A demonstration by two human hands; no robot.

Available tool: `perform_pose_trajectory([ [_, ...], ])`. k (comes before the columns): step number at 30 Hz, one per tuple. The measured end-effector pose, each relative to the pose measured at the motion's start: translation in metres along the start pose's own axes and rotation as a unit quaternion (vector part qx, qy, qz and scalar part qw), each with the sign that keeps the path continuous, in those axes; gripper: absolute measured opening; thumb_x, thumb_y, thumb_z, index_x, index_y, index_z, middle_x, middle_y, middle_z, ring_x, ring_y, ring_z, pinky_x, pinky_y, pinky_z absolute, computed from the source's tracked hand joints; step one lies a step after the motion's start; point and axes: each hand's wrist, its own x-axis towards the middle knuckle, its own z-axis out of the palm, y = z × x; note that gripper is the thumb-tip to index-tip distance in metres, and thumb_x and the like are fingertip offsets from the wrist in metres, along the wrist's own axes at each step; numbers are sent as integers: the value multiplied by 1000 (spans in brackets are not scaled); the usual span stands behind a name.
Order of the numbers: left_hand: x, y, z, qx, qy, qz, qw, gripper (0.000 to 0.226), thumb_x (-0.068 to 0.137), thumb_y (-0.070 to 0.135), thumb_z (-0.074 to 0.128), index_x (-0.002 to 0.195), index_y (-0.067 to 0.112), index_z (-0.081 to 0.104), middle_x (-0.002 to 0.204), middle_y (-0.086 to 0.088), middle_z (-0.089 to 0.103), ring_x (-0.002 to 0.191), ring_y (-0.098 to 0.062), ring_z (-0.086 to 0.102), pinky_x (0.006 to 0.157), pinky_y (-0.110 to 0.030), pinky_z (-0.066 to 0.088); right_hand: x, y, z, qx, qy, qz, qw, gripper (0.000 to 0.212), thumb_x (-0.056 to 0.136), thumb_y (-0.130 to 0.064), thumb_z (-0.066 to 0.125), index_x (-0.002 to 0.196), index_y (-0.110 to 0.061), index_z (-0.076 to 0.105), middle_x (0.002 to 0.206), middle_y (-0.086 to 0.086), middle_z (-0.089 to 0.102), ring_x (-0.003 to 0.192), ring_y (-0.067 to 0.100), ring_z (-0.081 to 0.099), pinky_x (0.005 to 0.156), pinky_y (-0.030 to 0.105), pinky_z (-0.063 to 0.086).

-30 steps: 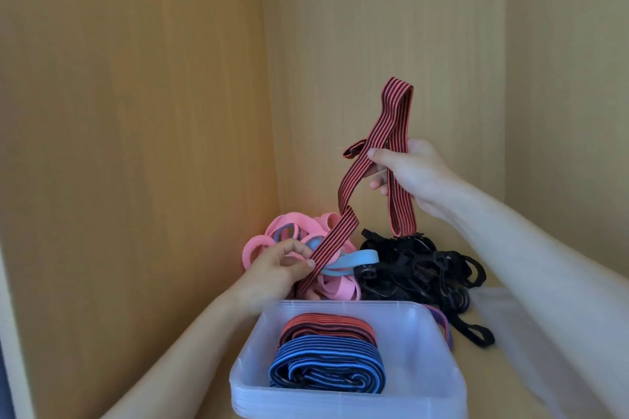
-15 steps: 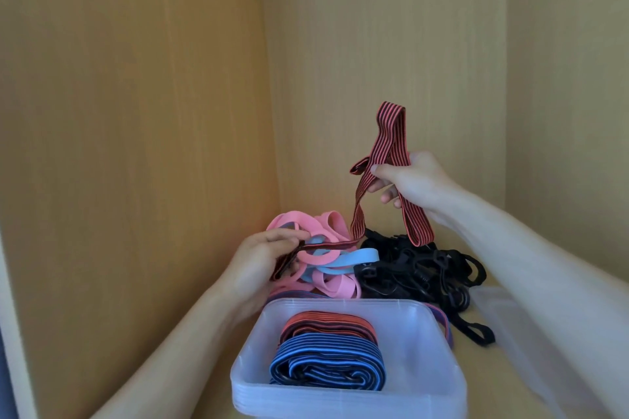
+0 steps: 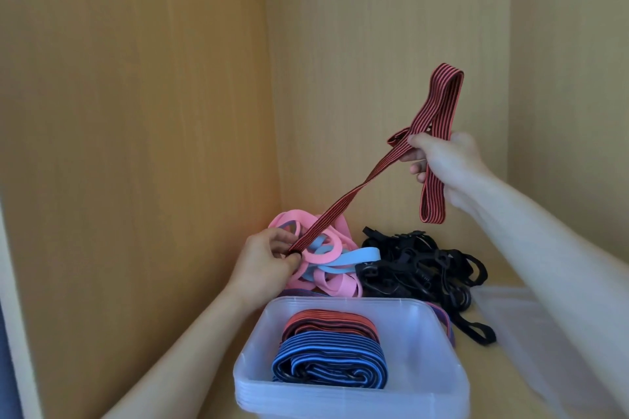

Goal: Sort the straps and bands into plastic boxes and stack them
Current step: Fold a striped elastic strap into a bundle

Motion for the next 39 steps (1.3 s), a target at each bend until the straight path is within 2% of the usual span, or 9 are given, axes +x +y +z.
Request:
perform_pose_trajectory([
  [3,2,0,-2,-34,21,-4,999,21,88,-7,66,83,13,63,65,7,73,58,-2,62,55,-13,48,4,-1,-7,7,5,7,1000,15,89,-13,69,101,-4,65,74,9,75,47,14,57,41,24,42],
  [6,2,4,-2,-76,38,-25,996,19,95,-2,62,84,7,50,67,-10,74,57,-18,64,50,-23,51,4,-1,-14,11,-17,24,1000,15,90,-14,69,101,-4,65,73,10,75,47,13,56,41,23,42],
  [9,2,7,-1,-123,56,-60,989,25,100,5,56,82,12,40,60,-13,63,42,-18,53,36,-22,39,2,1,-18,14,-64,35,997,14,92,-15,68,101,-5,65,76,10,73,49,13,55,41,21,41],
  [12,4,11,-5,-188,58,-112,974,25,101,12,56,81,15,42,58,-6,53,40,-14,37,35,-19,26,2,2,-20,7,-123,57,991,14,93,-15,70,100,-6,62,68,4,65,50,11,51,43,21,41],
  [18,9,18,-8,-358,44,-170,917,19,94,-6,50,81,8,49,67,-7,46,46,-9,36,38,-18,27,0,2,-25,14,-260,133,956,18,85,2,63,99,-5,56,78,4,55,64,13,52,62,26,46],
  [21,9,19,-8,-378,71,-183,905,16,93,-11,46,98,1,56,69,-9,52,44,-9,42,40,-17,36,0,3,-34,70,-293,151,941,40,75,-4,49,115,-4,48,90,8,53,78,17,50,75,33,43],
  [25,6,19,-10,-333,108,-166,922,24,93,-12,50,114,-4,59,64,-10,54,40,-9,46,42,-18,42,4,7,-40,83,-276,159,944,53,79,-22,41,124,3,50,101,15,55,86,23,51,77,40,43],
  [29,3,22,-12,-322,108,-149,929,25,94,-11,54,116,-2,61,69,-11,63,42,-7,53,44,-16,47,8,11,-36,17,-220,164,961,49,99,-36,38,120,3,58,101,13,62,86,22,56,76,38,43],
  [39,-1,30,-13,-345,86,-120,927,30,92,-8,62,120,3,62,85,-15,73,65,-15,68,60,-21,58,6,7,-32,64,-168,85,980,8,98,-12,59,100,-6,64,82,3,64,68,13,61,71,30,50],
])
